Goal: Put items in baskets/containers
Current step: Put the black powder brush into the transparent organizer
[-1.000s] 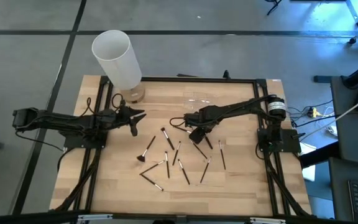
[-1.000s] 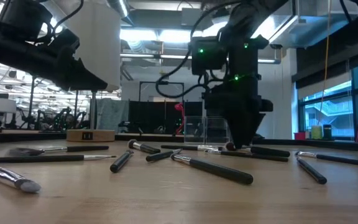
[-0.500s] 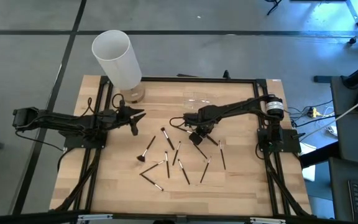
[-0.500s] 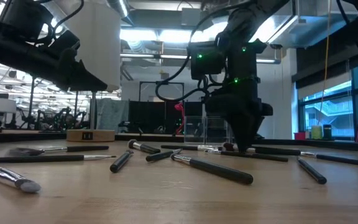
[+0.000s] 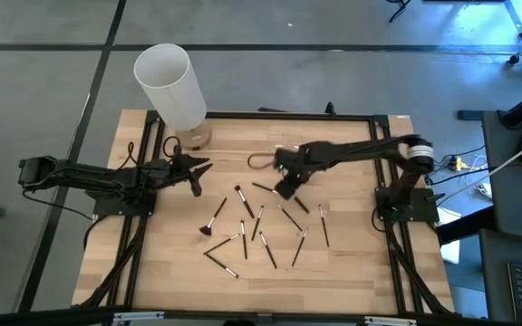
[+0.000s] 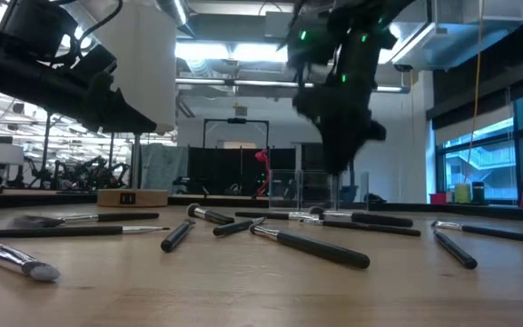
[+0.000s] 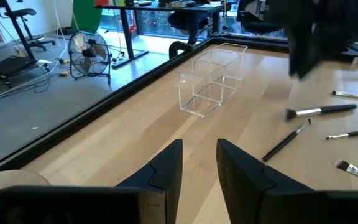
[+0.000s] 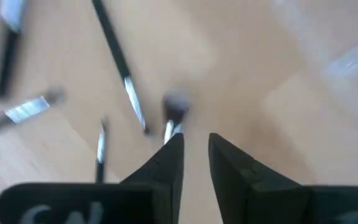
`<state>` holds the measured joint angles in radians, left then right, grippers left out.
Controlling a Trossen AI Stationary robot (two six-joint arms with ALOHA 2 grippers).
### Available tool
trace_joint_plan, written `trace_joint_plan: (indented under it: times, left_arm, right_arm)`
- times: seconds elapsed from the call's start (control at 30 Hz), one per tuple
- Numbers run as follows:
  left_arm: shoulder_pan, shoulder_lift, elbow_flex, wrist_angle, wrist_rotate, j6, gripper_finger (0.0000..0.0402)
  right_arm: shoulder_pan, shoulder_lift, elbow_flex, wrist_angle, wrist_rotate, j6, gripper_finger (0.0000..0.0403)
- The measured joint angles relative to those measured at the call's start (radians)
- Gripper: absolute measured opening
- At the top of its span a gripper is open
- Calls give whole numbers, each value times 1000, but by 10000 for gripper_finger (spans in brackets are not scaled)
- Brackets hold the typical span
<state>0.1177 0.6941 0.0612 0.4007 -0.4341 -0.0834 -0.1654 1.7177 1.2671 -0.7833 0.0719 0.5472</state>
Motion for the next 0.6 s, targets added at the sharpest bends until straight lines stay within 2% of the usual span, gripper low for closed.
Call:
trace_joint_plan:
  times: [0.17,0.3,0.43,0.53,0.6]
  left_arm:
    - [0,0,0,0,5,-13,91]
    - [0,0,0,0,8,-31,92]
    - [0,0,0,-1,8,-34,92]
    - [0,0,0,0,-3,-34,90]
    - [0,0,0,1,-10,-41,89]
  right_arm:
    - [-53,-150,2,57,59,-25,35]
    - [-62,-182,2,56,56,-14,27]
    - [-30,-126,2,64,-35,-1,46]
    - [-24,-61,2,44,-143,19,73]
    - [-25,-18,2,12,-171,23,93]
